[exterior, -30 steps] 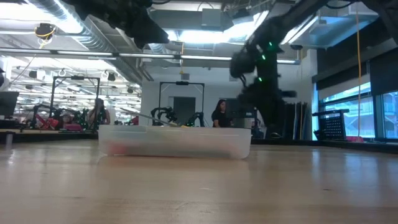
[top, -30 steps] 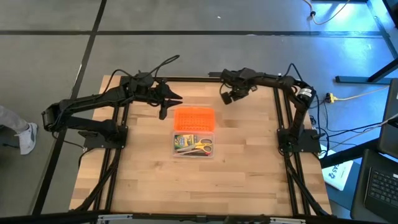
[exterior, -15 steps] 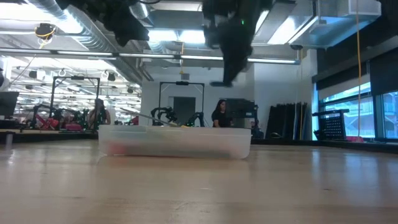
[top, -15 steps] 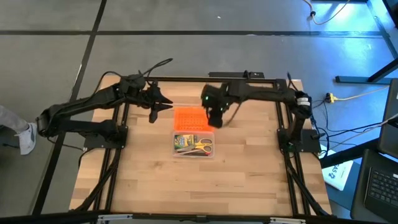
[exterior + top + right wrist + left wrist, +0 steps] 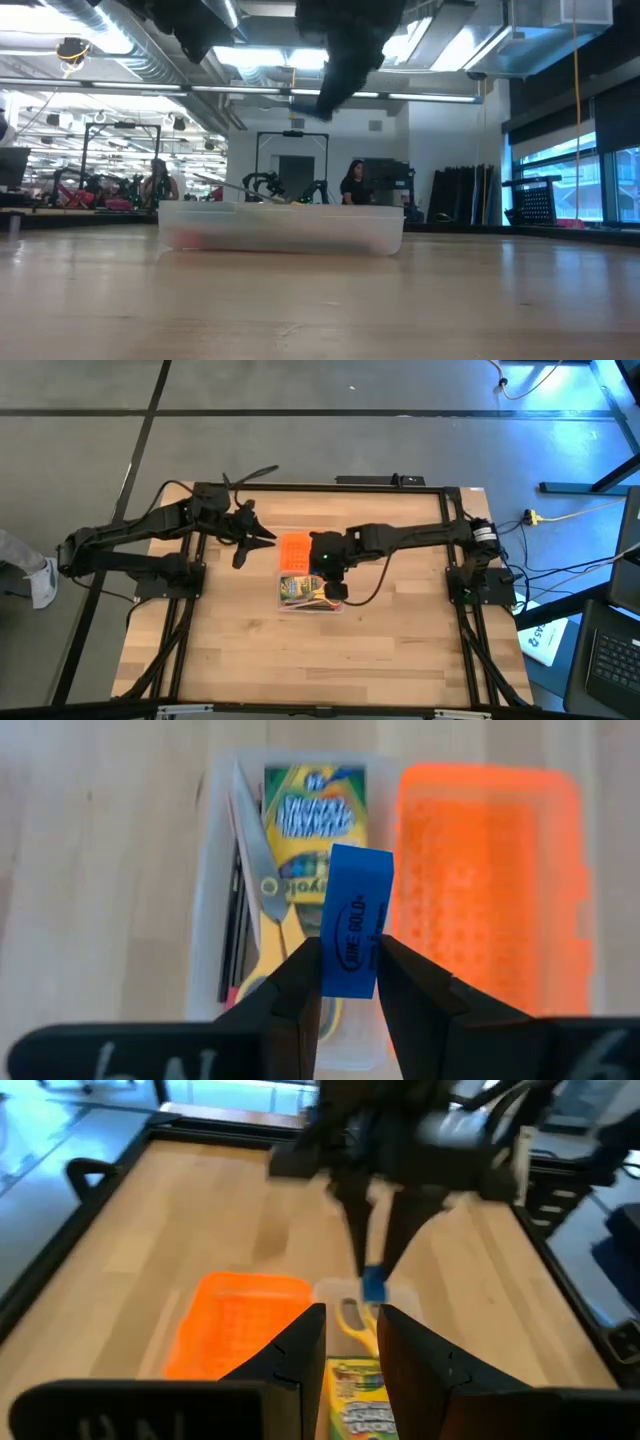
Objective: Pack school essentials
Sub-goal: Put the blue eraser into the supply box, then close the supply box lid
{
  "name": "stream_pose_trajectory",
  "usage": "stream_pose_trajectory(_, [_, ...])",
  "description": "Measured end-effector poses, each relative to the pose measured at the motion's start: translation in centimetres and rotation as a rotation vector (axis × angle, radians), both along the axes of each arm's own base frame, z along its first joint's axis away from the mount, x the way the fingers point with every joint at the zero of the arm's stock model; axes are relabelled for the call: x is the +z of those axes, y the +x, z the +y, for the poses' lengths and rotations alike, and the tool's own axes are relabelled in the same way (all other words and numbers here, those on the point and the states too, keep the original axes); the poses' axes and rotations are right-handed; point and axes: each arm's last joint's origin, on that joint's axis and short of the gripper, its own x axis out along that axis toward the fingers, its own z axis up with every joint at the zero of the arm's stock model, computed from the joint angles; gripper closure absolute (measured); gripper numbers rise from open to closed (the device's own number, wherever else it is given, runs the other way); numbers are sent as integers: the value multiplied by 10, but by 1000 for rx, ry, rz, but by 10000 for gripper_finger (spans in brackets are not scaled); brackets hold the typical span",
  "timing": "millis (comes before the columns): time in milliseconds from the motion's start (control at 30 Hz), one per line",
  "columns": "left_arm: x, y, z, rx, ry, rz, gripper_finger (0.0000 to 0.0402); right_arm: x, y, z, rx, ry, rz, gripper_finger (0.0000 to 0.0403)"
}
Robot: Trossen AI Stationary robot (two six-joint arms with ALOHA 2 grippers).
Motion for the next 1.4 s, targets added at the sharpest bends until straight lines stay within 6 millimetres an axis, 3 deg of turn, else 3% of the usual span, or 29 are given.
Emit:
stream_pose_trajectory(267, [0,4,-16,-86,-2,-2,315,-47,17,4,7,22,122,307])
stream_pose_trajectory(700, [0,5,-23,-126,-4,-1,315,-88,27,3,-12,6,221,307])
stream_pose_trajectory(1000, [0,5,-23,-125,-5,-2,315,-90,27,-1,-24,-9,223,299])
stream_pose_trajectory(1400, [0,5,-23,-125,-5,0,315,-87,26,-1,-7,-17,237,215])
